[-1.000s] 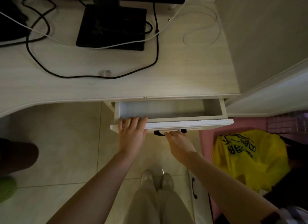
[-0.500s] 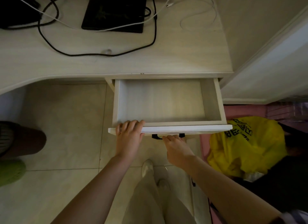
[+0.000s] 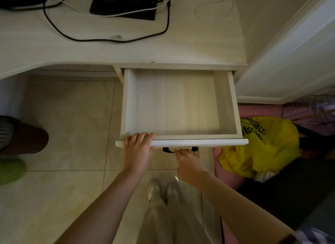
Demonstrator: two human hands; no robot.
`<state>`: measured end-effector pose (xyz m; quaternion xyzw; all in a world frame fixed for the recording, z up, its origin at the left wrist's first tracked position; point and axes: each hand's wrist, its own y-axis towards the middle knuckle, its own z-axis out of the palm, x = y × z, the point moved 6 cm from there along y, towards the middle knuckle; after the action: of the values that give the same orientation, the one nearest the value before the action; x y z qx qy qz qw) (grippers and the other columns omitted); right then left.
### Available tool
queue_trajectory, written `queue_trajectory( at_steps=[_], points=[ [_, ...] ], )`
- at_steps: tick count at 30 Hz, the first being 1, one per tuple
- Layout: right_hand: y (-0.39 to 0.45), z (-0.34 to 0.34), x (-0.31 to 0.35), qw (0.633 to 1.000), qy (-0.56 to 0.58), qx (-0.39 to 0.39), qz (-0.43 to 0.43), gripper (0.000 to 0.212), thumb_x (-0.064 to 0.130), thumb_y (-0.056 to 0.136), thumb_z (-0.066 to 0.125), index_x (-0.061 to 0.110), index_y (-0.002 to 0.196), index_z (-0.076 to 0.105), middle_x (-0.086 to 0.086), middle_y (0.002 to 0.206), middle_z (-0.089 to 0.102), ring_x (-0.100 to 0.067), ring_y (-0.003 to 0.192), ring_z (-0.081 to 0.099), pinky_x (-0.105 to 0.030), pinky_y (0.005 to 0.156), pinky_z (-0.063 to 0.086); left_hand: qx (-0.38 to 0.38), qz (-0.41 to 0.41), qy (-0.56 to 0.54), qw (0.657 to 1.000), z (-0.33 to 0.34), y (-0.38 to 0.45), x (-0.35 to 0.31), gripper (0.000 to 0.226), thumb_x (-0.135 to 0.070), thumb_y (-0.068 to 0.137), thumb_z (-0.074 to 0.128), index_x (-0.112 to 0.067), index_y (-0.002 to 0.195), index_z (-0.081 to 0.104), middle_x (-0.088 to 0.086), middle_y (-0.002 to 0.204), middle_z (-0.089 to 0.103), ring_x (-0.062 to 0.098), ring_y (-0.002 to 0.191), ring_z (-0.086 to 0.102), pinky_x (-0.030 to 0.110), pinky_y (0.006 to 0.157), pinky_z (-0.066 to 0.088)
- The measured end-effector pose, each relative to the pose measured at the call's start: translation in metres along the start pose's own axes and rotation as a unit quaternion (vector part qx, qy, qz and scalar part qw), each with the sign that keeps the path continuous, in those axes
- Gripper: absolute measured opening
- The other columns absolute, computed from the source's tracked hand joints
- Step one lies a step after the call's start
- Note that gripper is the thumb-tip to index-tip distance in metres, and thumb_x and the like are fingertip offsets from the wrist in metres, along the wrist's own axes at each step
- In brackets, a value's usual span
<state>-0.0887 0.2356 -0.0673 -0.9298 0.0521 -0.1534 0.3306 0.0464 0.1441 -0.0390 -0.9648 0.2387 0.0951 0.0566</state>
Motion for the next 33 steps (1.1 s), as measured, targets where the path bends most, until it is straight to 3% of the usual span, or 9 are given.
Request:
queue_trajectory(
  at_steps=[14, 17, 19, 21, 23, 26, 29, 33],
  points=[
    [-0.015, 0.009, 0.000, 0.999, 0.019, 0.039, 0.009, 0.072, 0.016, 0.089, 0.050, 0.009, 0.151, 0.013, -0.009, 0.157, 0.020, -0.026, 0.147, 0.015, -0.044, 0.119, 0.023, 0.055, 0.006, -0.017, 0.998, -0.008, -0.012, -0.006, 0.046, -0.026, 0.078, 0.073, -0.020, 0.121, 0.060, -0.002, 0.111, 0.065, 0.024, 0.106, 0.058, 0.043, 0.095, 0.043],
    [-0.021, 0.006, -0.001, 0.998, 0.033, 0.053, 0.008, 0.071, 0.014, 0.092, 0.047, 0.010, 0.152, 0.011, -0.007, 0.160, 0.013, -0.024, 0.149, 0.009, -0.042, 0.119, 0.022, 0.087, 0.012, -0.023, 0.996, -0.010, -0.013, -0.006, 0.049, -0.027, 0.083, 0.067, -0.021, 0.130, 0.053, -0.003, 0.122, 0.060, 0.022, 0.116, 0.052, 0.041, 0.103, 0.037],
    [-0.026, -0.001, -0.002, 0.997, 0.059, 0.044, 0.015, 0.065, 0.013, 0.093, 0.046, 0.010, 0.151, 0.017, -0.009, 0.158, 0.019, -0.025, 0.147, 0.015, -0.041, 0.118, 0.026, 0.103, 0.007, -0.043, 0.994, -0.015, -0.014, -0.004, 0.050, -0.023, 0.086, 0.064, -0.020, 0.134, 0.050, -0.002, 0.130, 0.056, 0.020, 0.123, 0.048, 0.038, 0.107, 0.034],
    [-0.034, -0.013, -0.006, 0.995, 0.085, 0.025, 0.036, 0.057, 0.015, 0.093, 0.046, 0.009, 0.146, 0.026, -0.010, 0.150, 0.035, -0.026, 0.139, 0.034, -0.041, 0.110, 0.039, 0.110, -0.009, -0.066, 0.992, -0.024, -0.014, -0.002, 0.047, -0.019, 0.088, 0.061, -0.018, 0.134, 0.049, -0.001, 0.132, 0.055, 0.019, 0.125, 0.048, 0.036, 0.107, 0.036],
    [-0.044, -0.028, -0.012, 0.994, 0.096, -0.005, 0.054, 0.049, 0.018, 0.093, 0.045, 0.011, 0.141, 0.033, -0.010, 0.134, 0.050, -0.025, 0.121, 0.050, -0.038, 0.096, 0.049, 0.109, -0.033, -0.083, 0.990, -0.038, -0.018, -0.002, 0.045, -0.018, 0.090, 0.059, -0.016, 0.135, 0.049, 0.002, 0.130, 0.058, 0.020, 0.120, 0.053, 0.034, 0.101, 0.042],
    [-0.061, -0.051, -0.014, 0.991, 0.109, -0.051, 0.061, 0.044, 0.020, 0.093, 0.043, 0.015, 0.137, 0.038, -0.008, 0.120, 0.058, -0.023, 0.106, 0.058, -0.037, 0.085, 0.054, 0.099, -0.079, -0.113, 0.986, -0.059, -0.029, -0.001, 0.041, -0.020, 0.092, 0.056, -0.016, 0.132, 0.050, 0.004, 0.123, 0.061, 0.021, 0.113, 0.057, 0.033, 0.090, 0.049],
    [-0.078, -0.074, -0.006, 0.986, 0.130, -0.094, 0.048, 0.042, 0.021, 0.095, 0.042, 0.018, 0.137, 0.039, -0.006, 0.118, 0.059, -0.022, 0.102, 0.059, -0.038, 0.084, 0.055, 0.067, -0.118, -0.145, 0.980, -0.082, -0.043, -0.001, 0.036, -0.020, 0.092, 0.056, -0.016, 0.128, 0.054, 0.004, 0.119, 0.063, 0.022, 0.109, 0.057, 0.034, 0.083, 0.049],
    [-0.094, -0.101, 0.019, 0.982, 0.136, -0.132, 0.009, 0.041, 0.023, 0.097, 0.043, 0.017, 0.138, 0.039, -0.007, 0.128, 0.057, -0.024, 0.116, 0.055, -0.039, 0.095, 0.051, -0.007, -0.165, -0.182, 0.969, -0.116, -0.066, 0.004, 0.029, -0.021, 0.092, 0.057, -0.018, 0.121, 0.059, 0.000, 0.111, 0.066, 0.017, 0.095, 0.062, 0.024, 0.067, 0.044]
  ],
)
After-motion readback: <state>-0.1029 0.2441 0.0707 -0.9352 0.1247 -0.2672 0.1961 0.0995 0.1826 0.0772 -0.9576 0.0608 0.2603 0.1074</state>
